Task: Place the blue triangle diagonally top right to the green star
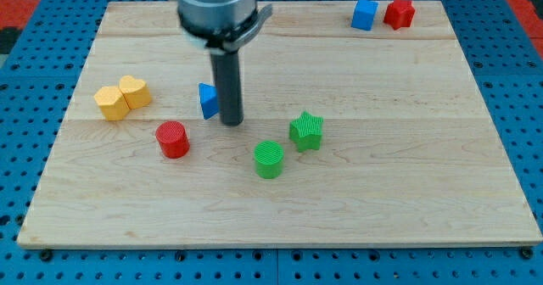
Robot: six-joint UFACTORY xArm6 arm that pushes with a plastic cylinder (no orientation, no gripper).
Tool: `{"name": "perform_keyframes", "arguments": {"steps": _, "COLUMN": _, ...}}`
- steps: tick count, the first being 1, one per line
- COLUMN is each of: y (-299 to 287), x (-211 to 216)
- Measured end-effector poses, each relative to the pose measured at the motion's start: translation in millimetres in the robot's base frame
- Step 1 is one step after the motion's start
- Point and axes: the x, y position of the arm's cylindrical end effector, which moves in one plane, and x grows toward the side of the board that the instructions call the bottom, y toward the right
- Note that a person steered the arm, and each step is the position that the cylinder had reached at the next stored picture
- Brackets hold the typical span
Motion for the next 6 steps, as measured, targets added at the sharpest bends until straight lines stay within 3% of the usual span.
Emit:
{"name": "perform_keyframes", "arguments": {"steps": 1, "y": -49.1, "x": 10.8}}
{"name": "perform_keyframes", "arguments": {"steps": 2, "y": -76.7, "x": -5.4}}
{"name": "perform_keyframes", "arguments": {"steps": 3, "y": -53.3, "x": -32.9}}
{"name": "perform_keyframes", "arguments": {"steps": 5, "y": 63.9, "x": -72.5}}
{"name": "perform_keyframes", "arguments": {"steps": 6, "y": 64.8, "x": -85.3}}
